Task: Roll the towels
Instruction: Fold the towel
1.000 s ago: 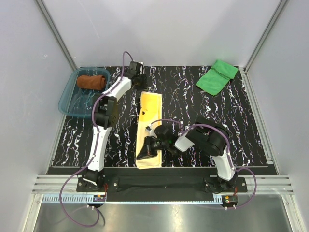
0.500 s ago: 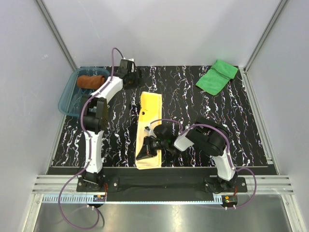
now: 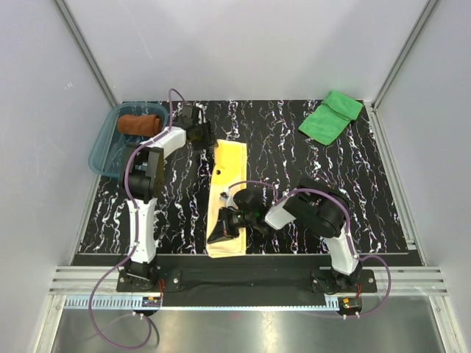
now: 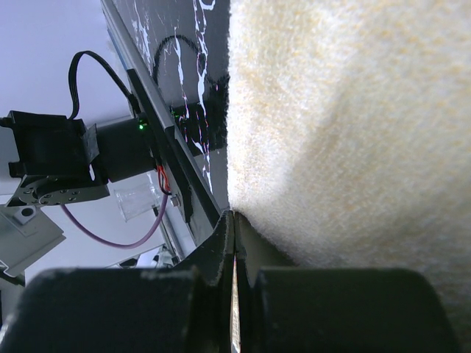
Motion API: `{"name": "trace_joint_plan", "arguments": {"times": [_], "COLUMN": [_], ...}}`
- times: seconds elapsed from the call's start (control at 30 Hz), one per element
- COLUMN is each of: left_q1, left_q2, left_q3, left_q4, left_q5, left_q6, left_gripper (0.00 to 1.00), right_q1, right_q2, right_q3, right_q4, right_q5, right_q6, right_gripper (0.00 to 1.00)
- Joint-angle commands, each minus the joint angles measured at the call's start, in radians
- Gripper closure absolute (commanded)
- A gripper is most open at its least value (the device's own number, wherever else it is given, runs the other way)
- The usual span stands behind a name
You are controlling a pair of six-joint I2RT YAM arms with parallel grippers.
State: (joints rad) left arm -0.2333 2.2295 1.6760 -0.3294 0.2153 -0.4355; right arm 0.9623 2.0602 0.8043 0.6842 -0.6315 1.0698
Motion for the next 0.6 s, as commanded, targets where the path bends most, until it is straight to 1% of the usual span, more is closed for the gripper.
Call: {"name": "trace_joint_plan", "arguments": {"times": [0.0,0.03,0.1,0.13,0.17,0.2,0.23,0.3,0.33,0.37,0.4,0.5,0.57], "left_q1": [0.009,0.011,0.014,0.014,0.015,0.015,0.015,0.020,0.023,0.026,0.028,0.029,0.029], "left_q2": [0.010,0.015,0.033,0.039,0.045,0.062,0.071,0.094,0.099,0.102,0.104,0.107,0.116], "left_q3": [0.019,0.021,0.033,0.039,0.045,0.059,0.067,0.076,0.079,0.080,0.080,0.097,0.135], "left_q4": [0.052,0.053,0.056,0.053,0.052,0.055,0.056,0.072,0.079,0.096,0.101,0.105,0.087], "left_q5": [0.045,0.048,0.065,0.067,0.078,0.087,0.094,0.133,0.145,0.159,0.160,0.154,0.141], "left_q6": [-0.003,-0.002,0.006,0.007,0.009,0.011,0.011,0.003,-0.002,-0.011,-0.014,-0.006,0.006], "left_gripper": [0.53,0.58,0.64,0.69,0.73,0.74,0.81,0.84,0.89,0.96,1.00,1.00,1.00], "right_q1": [0.016,0.016,0.016,0.016,0.016,0.018,0.016,0.016,0.018,0.016,0.018,0.016,0.016], "right_q2": [0.029,0.032,0.035,0.037,0.038,0.041,0.043,0.051,0.052,0.054,0.058,0.069,0.077], "right_q3": [-0.008,-0.008,-0.007,-0.007,-0.007,-0.007,-0.005,-0.005,-0.005,-0.007,-0.008,-0.022,-0.031], "right_q4": [-0.133,-0.132,-0.132,-0.133,-0.132,-0.132,-0.133,-0.133,-0.130,-0.132,-0.129,-0.120,-0.104], "right_q5": [0.046,0.046,0.046,0.046,0.043,0.042,0.042,0.038,0.038,0.036,0.036,0.038,0.036], "right_q6": [-0.056,-0.054,-0.054,-0.054,-0.054,-0.054,-0.054,-0.054,-0.054,-0.054,-0.054,-0.050,-0.044], "right_gripper": [1.00,1.00,1.00,1.00,1.00,1.00,1.00,1.00,1.00,1.00,1.00,1.00,1.00]}}
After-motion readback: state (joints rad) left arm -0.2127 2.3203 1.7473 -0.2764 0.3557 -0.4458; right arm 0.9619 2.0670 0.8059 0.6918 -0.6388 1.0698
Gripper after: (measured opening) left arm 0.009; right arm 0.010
